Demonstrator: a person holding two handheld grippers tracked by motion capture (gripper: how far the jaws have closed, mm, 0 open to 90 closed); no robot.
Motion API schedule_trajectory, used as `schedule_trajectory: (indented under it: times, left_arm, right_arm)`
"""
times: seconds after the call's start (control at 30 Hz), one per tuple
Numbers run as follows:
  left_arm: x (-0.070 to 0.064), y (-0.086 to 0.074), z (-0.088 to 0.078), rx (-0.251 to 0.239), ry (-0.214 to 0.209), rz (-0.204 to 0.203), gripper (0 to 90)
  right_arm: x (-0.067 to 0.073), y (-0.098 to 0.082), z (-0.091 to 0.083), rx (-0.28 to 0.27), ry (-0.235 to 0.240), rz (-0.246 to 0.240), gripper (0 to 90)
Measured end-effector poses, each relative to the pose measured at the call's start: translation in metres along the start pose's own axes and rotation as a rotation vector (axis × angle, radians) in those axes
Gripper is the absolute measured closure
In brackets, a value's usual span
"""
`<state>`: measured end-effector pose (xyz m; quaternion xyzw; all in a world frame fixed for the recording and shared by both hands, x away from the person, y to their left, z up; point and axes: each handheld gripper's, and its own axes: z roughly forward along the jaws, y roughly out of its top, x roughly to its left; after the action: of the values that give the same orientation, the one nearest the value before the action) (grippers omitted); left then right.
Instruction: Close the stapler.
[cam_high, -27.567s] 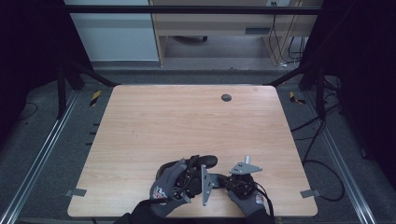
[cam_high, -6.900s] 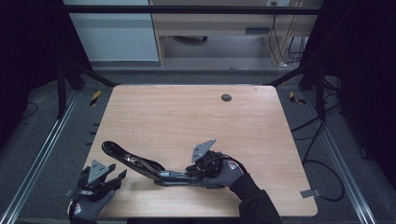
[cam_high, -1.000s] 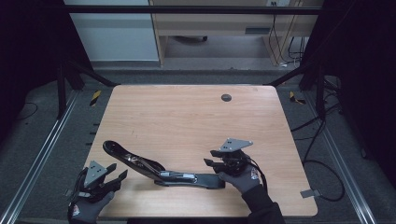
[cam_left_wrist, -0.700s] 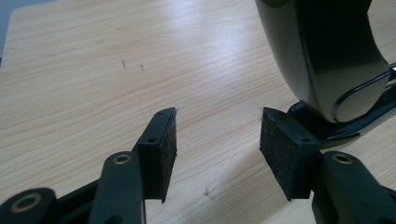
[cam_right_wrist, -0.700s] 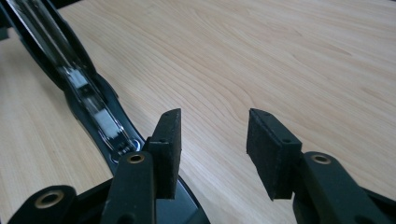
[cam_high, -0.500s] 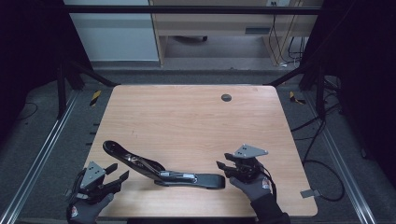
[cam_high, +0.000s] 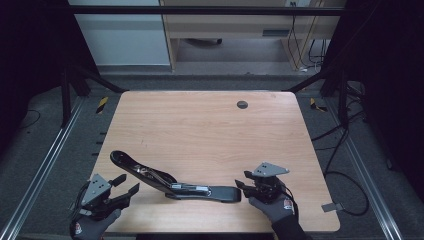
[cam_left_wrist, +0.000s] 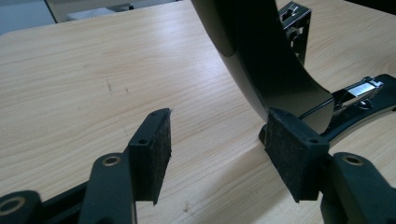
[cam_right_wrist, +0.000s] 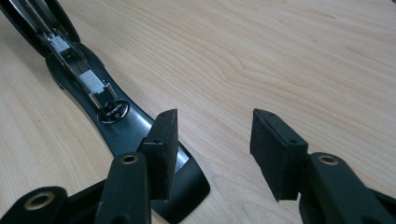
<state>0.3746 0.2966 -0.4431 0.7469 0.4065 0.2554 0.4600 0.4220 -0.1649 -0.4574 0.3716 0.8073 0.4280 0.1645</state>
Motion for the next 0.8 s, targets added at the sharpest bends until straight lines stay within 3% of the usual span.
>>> schedule_trajectory:
  times: [0.23,0.8]
  left_arm:
    - [-0.002,0.002,-0.003,-0.014,0.000,-0.003,38.6]
    - [-0.004,0.017,-0.016,-0.079,-0.007,-0.010,37.4]
  right_arm:
    - [0.003,-0.008,-0.002,-0.002,0.010,0.018,52.4]
    - [0.013,-0.017,-0.008,0.016,0.031,0.009,58.6]
